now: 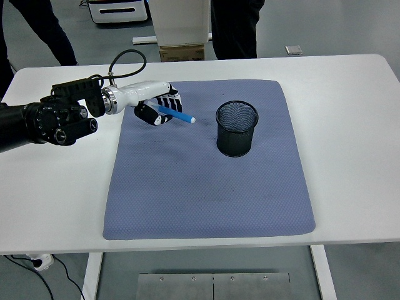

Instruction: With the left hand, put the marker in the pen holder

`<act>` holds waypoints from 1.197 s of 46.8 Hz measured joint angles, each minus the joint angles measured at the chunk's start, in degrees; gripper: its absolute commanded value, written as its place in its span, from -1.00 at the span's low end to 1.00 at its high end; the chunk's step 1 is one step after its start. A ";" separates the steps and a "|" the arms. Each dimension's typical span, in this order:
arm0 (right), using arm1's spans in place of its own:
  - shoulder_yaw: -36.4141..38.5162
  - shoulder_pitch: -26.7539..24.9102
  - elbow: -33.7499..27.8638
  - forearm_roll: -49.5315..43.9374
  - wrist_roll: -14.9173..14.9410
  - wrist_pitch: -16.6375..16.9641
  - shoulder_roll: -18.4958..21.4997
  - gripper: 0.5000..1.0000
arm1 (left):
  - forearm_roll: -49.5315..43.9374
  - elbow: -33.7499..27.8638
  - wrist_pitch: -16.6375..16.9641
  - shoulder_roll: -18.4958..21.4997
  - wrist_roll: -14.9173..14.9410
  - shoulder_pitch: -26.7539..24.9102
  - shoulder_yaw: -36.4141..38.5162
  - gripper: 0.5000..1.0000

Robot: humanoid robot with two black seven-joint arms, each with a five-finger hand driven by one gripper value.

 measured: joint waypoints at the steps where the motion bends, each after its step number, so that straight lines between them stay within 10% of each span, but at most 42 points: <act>1: 0.00 0.02 0.00 0.00 0.00 0.00 0.00 1.00 | -0.58 0.01 -0.44 0.00 0.00 -0.20 -0.56 -1.00; 56: 0.00 0.00 0.02 0.00 -0.01 0.00 0.00 1.00 | -24.75 -0.64 -12.08 -3.71 1.23 -4.26 -19.26 -1.00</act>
